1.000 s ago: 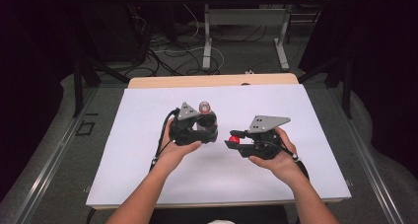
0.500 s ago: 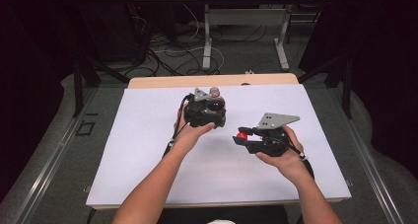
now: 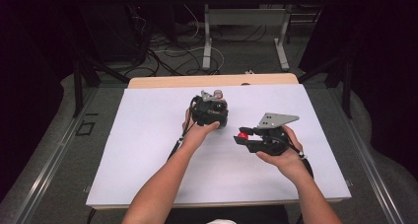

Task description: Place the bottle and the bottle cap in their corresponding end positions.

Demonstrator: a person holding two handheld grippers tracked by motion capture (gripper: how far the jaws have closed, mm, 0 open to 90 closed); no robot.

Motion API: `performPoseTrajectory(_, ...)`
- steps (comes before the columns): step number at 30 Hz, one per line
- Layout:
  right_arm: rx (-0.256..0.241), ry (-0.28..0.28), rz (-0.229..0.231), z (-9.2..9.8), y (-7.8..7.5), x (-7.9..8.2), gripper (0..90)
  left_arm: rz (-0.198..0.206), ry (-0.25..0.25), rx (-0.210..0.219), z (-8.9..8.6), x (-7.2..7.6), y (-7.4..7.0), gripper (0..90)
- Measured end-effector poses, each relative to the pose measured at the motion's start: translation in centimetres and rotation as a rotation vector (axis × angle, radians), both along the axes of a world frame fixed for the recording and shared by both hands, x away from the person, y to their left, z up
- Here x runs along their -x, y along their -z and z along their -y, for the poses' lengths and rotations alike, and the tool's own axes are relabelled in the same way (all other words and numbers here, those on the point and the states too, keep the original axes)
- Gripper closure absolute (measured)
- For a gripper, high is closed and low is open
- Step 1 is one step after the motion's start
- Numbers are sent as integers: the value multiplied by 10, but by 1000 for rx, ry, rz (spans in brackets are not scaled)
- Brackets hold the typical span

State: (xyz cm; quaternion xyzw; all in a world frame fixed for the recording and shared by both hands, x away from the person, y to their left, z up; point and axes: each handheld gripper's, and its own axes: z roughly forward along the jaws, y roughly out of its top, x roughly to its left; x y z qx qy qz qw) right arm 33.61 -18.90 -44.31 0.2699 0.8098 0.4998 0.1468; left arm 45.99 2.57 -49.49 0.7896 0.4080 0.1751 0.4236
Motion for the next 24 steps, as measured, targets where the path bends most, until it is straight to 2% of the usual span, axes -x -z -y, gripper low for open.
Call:
performPoseTrajectory(11,10,-6,-9,-2,4,-1,613,-17,-27,-5,-3,0,15,300)
performPoseTrajectory(15,17,-11,-6,-3,4,-1,613,-19,-11,-1,-6,1,17,297)
performPoseTrajectory(17,13,-7,-11,-4,5,-1,613,-27,4,-20,-8,1,17,293)
performPoseTrajectory(18,13,-6,-12,-4,5,-1,613,-18,3,-8,-8,1,18,292)
performPoseTrajectory(20,20,-11,-14,-5,6,-1,613,-13,20,-26,-8,4,18,289)
performPoseTrajectory(21,25,-10,-18,-5,6,-1,613,-9,15,-13,-7,5,20,288)
performPoseTrajectory(24,23,-9,-10,-6,6,-1,613,-18,12,-18,-7,6,21,276)
